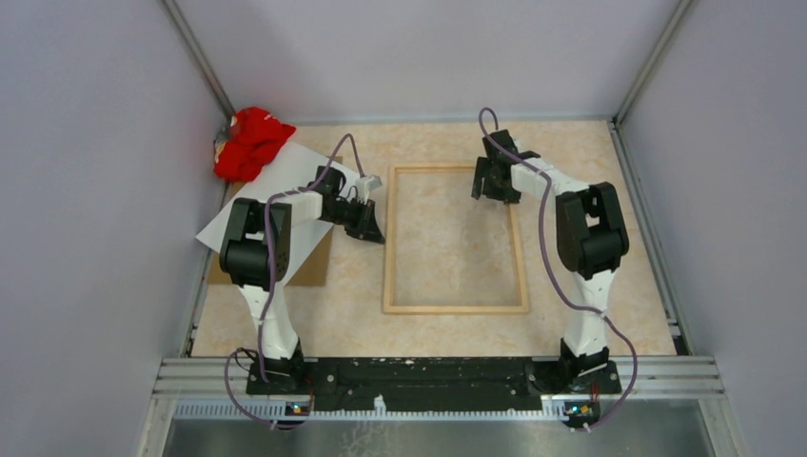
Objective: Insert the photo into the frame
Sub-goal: Adjust the photo frame item at the center of the board.
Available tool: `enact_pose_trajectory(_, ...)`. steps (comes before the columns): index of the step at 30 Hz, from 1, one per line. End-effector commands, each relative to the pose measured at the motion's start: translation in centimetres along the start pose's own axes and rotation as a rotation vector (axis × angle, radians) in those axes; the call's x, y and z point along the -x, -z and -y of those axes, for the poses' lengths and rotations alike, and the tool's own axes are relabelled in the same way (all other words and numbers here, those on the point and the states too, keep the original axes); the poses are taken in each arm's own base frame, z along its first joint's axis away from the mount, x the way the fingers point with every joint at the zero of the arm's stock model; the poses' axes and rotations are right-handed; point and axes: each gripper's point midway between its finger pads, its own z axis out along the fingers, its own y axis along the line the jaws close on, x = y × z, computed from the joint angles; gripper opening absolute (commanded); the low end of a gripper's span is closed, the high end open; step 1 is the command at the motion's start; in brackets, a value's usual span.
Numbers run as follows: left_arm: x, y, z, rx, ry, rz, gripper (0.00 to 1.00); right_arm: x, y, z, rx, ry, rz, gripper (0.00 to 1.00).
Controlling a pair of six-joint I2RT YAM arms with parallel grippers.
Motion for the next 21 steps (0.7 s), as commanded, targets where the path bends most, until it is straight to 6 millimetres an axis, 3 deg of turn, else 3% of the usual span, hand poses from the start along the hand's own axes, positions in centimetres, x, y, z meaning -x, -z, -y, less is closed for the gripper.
enact_pose_trajectory(1,1.4,0.6,0.0,0.006,-0.056,0.032,0.16,-0.5,-1.0,0.3,-0.015,-0.017,-0.024,0.72)
enact_pose_trajectory(7,1.6,0.8,0.2,0.005,-0.058,0.038,0.16,-1.1,-1.0,0.3,-0.011,-0.026,-0.040,0.71)
enact_pose_trajectory(10,1.6,0.9,0.2,0.004,-0.057,0.037,0.16,-0.5,0.1,-0.4,0.027,-0.033,-0.010,0.72)
enact_pose_trajectory(13,1.7,1.0,0.3,0.006,-0.061,0.038,0.16,1.1,2.5,-1.9,0.109,-0.050,0.044,0.74)
enact_pose_trajectory(18,1.9,1.3,0.7,0.005,-0.064,0.040,0.16,3.6,8.8,-3.9,0.247,-0.065,0.161,0.78)
enact_pose_trajectory(21,1.8,1.4,0.8,0.003,-0.066,0.039,0.16,2.6,11.1,-4.1,0.284,-0.058,0.161,0.81)
